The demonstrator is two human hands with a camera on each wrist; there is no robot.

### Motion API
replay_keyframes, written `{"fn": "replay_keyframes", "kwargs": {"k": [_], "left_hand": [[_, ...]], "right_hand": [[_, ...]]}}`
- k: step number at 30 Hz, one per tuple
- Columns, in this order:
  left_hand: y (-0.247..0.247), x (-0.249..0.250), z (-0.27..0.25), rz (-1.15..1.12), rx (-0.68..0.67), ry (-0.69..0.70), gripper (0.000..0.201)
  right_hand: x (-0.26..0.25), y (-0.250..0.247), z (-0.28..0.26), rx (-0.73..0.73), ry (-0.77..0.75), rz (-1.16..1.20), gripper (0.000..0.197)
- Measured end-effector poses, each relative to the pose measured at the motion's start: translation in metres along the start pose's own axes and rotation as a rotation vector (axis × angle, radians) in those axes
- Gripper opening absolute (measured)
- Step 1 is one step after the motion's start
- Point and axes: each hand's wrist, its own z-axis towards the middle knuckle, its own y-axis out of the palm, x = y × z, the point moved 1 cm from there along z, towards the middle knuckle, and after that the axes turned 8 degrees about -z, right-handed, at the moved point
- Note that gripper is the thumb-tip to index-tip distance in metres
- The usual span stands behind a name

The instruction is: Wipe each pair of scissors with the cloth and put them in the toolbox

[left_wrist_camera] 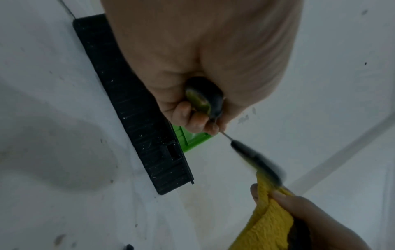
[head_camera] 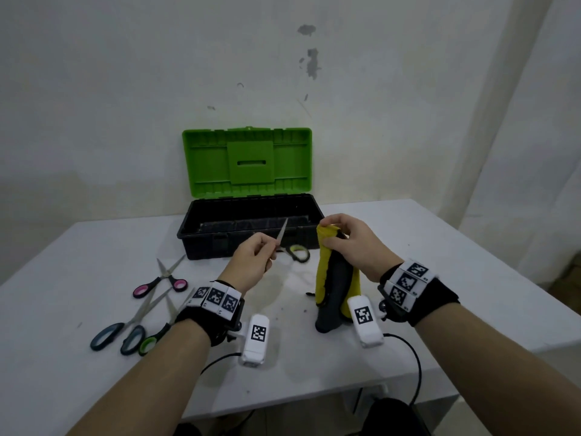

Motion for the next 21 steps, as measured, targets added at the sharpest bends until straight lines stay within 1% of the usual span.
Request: {"fn": "replay_keyframes", "kwargs": {"k": [2,4,6,8,9,12,13,17,21], "left_hand": [[-0.002,-0.001,-0.002,0.089,-0.038,0.04,0.002],[-0.004,-0.002,-0.002,0.12,-0.05,0.053,0.017],[-0.005,-0.002,-0.002,0.129,-0.056,0.031,0.032],[-0.004,-0.004,-0.001,0.156,-0.064,0.007,0.04],[-0.004,-0.005,-0.001,0.17,-0.068,0.003,0.039],[-0.001,-0.006,0.0,0.173,-0.092,0.008,0.018],[0.0,-0.006,-0.001,0.161,-0.097,0.0,0.016],[0.001,-0.004,-0.003,0.124,-0.118,-0.029,0.021],[0.002,0.002,-0.002,0.097,-0.176,-0.043,0.009]], "right_hand": [[0.001,-0.003,0.0,-0.01,0.007,0.027,0.028],[0.001,-0.006,0.001,-0.002,-0.017,0.005,0.026],[-0.002,-0.006,0.001,0.01,-0.086,-0.069,0.02],[-0.006,-0.002,0.0,0.004,-0.158,-0.128,0.018],[-0.007,0.0,-0.001,0.0,-0.19,-0.166,0.017],[-0.01,0.009,-0.005,-0.002,-0.266,-0.294,0.016],[-0.01,0.012,-0.007,-0.001,-0.286,-0.325,0.015],[-0.009,0.025,-0.012,0.038,-0.379,-0.435,0.018],[-0.005,0.034,-0.011,0.033,-0.482,-0.6,0.025]]}}
